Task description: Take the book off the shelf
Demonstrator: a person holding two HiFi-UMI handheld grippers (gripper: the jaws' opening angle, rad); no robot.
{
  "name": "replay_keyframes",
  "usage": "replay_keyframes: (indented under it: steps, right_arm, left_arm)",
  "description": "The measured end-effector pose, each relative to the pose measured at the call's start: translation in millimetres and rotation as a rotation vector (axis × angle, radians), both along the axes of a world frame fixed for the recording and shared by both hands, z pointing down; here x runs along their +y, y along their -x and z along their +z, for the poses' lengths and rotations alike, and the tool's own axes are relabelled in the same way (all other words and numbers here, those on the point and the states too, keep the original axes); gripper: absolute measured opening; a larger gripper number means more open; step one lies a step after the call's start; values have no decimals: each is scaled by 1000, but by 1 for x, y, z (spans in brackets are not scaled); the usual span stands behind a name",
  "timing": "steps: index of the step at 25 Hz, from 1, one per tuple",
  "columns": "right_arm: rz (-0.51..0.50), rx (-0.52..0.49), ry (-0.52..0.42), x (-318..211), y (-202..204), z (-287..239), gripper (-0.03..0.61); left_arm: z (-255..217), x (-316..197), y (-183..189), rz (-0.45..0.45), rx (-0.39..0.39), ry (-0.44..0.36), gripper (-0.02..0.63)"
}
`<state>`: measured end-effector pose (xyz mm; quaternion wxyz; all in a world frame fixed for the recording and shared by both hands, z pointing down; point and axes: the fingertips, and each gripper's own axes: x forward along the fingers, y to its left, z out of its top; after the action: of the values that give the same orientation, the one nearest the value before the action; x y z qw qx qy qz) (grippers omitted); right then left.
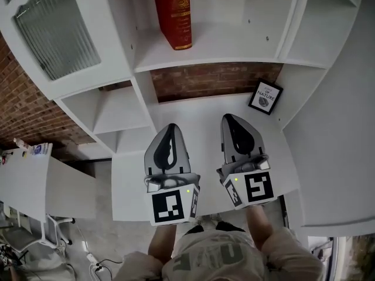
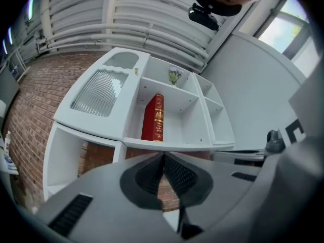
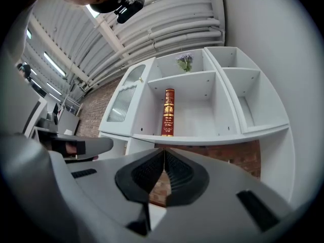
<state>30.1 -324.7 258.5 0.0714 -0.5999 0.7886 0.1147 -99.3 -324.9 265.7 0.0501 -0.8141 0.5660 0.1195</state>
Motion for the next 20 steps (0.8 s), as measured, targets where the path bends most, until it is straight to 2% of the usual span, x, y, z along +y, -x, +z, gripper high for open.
replay_keyframes:
  steps: [5,13,20]
  right_arm:
    - [-73,-26,7,-12,-3,0,15]
    - [-99,-16,-14,-18,-17,-6,15]
    - [-150,-2,-21,-14,-17,-9,15]
  left_arm:
    - [-3,1,-5,-49,-1,-16,11]
    - [-13,-8,-21,-106,-19,-18,11]
    - [-70,-22,-33,-96,-41,-125,14]
